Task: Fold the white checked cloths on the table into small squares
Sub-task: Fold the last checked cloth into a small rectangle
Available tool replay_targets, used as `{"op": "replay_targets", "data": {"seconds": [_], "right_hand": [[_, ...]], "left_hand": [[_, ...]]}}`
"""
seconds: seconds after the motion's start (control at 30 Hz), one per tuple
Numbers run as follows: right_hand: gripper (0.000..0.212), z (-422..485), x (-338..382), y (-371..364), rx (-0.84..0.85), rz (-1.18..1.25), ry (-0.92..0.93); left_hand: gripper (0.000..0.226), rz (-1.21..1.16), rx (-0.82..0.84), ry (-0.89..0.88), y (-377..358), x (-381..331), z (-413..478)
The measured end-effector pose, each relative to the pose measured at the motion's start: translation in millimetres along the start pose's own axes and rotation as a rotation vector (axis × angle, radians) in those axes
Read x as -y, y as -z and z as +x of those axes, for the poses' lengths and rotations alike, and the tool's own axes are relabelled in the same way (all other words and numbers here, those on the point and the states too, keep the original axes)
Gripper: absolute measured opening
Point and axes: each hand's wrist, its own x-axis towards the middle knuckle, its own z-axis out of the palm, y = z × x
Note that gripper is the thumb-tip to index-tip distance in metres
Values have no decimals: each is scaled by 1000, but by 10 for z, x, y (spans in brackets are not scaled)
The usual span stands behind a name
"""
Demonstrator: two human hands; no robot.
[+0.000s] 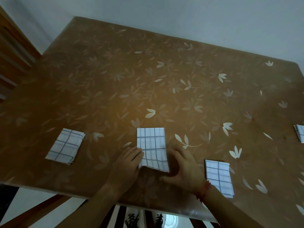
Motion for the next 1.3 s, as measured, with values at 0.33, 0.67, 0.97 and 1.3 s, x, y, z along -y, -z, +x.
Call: {"op": "replay_targets", "data": {"seconds": [0.33,0.67,0.97,1.3], "right_hand": [[49,87,-99,-193,-49,-174,239],[35,241,-80,-218,-86,-21,-8],[22,414,-15,-206,-162,120,-170],[38,550,33,-241,-183,164,-331]], "left_hand": [[43,-31,16,26,36,-7,-41],[34,-160,-97,162,21,27,10],[33,-270,-153,385,-17,13,186],[37,-171,-71,465,-17,88,320]]}}
